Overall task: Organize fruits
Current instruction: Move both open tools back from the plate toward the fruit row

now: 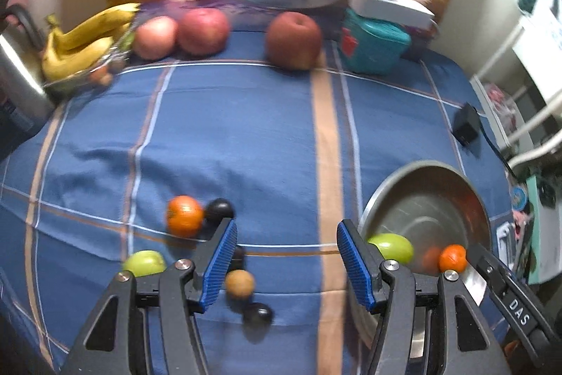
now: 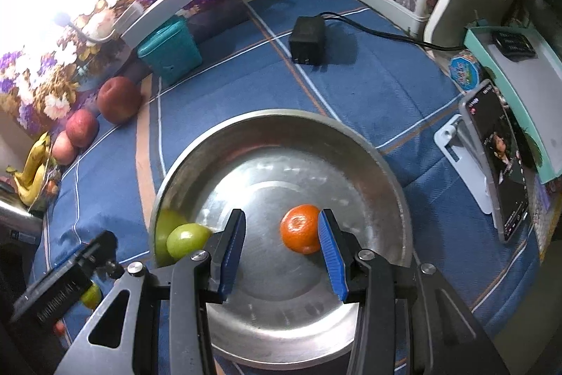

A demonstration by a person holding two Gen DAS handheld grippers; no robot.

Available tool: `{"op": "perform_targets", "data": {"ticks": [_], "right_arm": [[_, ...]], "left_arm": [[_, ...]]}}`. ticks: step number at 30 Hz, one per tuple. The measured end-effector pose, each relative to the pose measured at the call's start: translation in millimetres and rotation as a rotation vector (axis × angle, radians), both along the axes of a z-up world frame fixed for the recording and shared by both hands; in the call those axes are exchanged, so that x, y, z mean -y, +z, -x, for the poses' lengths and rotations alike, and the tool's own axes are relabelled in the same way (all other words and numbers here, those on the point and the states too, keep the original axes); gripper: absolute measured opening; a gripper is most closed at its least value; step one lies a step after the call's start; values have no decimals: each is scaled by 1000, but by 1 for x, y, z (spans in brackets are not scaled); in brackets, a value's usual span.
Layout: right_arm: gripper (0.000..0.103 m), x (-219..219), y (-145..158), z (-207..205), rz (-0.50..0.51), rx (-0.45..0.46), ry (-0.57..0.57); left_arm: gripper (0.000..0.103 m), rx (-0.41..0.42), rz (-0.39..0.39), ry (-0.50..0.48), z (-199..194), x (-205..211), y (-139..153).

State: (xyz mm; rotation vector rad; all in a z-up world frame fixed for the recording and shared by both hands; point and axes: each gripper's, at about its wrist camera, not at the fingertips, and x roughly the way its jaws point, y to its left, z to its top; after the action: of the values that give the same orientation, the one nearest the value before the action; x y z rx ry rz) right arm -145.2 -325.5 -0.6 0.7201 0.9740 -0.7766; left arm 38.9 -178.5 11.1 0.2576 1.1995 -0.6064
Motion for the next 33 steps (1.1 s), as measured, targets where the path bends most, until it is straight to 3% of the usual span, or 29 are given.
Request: {"op": "perform_targets", "data": {"ticks": [4, 9, 12, 15, 18, 25, 27, 33], "right_arm": [[44, -6, 1, -7, 3, 2, 31], [44, -8, 2, -10, 8, 4, 46], [67, -8, -2, -11, 13, -12, 47], [70, -8, -6, -13, 5, -20, 55], [80, -9, -12, -15, 5, -34, 60], [88, -11, -17, -15, 15, -43, 60], [101, -11, -16, -15, 19, -28, 56], [102, -13, -14, -17, 30, -22, 70]], "left_arm": [[64, -6, 1, 42, -9, -12, -1], [81, 8, -23, 73, -14, -17, -5], [91, 20, -51, 78, -15, -19, -9], [98, 23, -61, 86, -16, -20, -14], [101, 28, -71, 92, -18, -21, -18], [103, 89, -120, 104, -19, -23, -21], [103, 100, -118, 100, -20, -24, -20], [103, 140, -126, 94, -19, -26, -18]]}}
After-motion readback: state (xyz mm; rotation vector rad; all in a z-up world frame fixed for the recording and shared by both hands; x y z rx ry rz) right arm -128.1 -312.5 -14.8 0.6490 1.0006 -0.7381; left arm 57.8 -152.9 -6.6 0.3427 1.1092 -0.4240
